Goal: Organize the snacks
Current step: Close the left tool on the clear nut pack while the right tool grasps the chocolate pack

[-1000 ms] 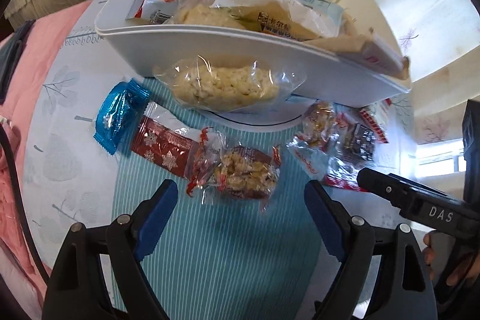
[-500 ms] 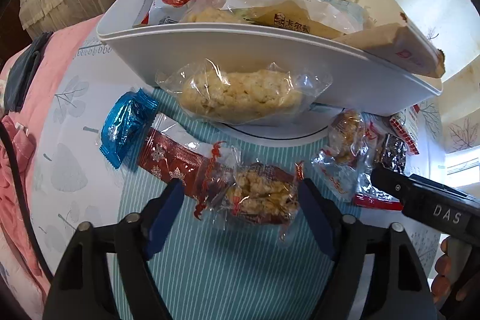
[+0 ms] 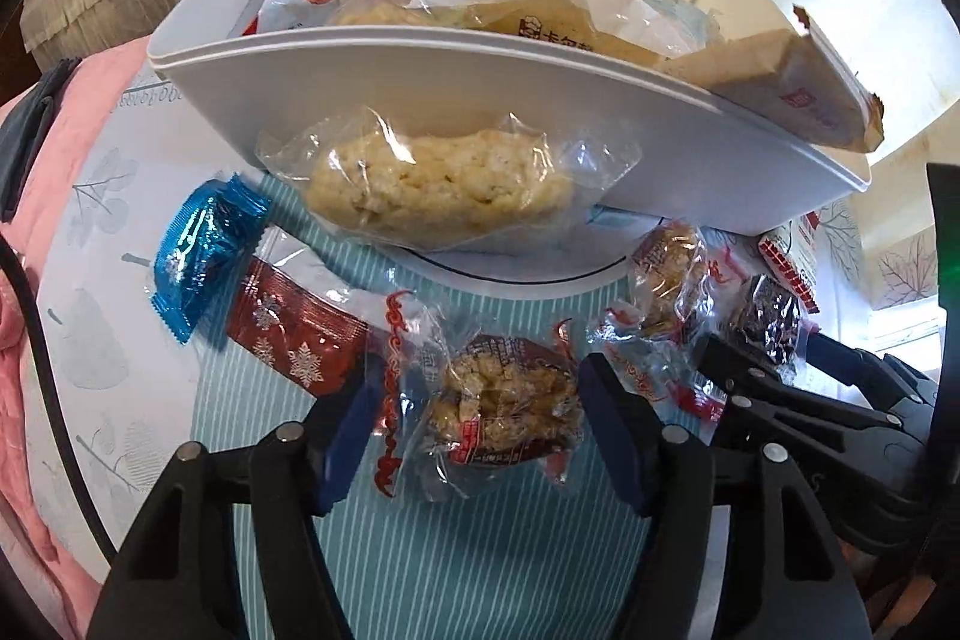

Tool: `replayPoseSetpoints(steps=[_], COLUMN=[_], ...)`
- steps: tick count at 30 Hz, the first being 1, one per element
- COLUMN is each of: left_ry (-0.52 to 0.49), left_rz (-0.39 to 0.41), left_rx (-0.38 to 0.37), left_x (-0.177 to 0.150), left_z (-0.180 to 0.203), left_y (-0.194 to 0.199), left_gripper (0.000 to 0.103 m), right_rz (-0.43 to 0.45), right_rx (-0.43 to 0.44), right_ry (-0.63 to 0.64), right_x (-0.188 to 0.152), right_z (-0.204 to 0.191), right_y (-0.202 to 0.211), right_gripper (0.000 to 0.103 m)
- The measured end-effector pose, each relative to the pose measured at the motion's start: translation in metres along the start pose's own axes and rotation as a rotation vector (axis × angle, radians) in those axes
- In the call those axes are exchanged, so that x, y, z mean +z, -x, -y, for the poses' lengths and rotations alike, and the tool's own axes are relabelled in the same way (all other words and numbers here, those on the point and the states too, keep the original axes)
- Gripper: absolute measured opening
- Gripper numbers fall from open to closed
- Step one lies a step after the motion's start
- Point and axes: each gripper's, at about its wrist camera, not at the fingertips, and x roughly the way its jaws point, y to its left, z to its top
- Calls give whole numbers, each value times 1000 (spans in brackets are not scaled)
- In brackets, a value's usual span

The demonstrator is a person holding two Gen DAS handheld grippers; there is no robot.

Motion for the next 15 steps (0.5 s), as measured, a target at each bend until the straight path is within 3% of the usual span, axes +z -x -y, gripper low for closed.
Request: replayPoseSetpoints(steps=[2, 6, 13, 15], left_ry=[-5, -20, -19, -13], left_rz=[-1, 4, 13, 9], left_rx=[-8, -27, -47, -53], left_x=[-1, -3, -11, -14], left_z=[2, 4, 4, 1], left_y=[-2, -7, -9, -9], left_gripper=[59, 53, 49, 49], right_rz=[14, 48, 44, 36], right_rx=[1, 10, 16, 17], right_ry=[2, 30, 36, 27], right_x=[-1, -6, -10, -11], right_z=[-3, 1, 1, 4], right_y=[1, 10, 17, 19], right_gripper=[77, 61, 59, 45])
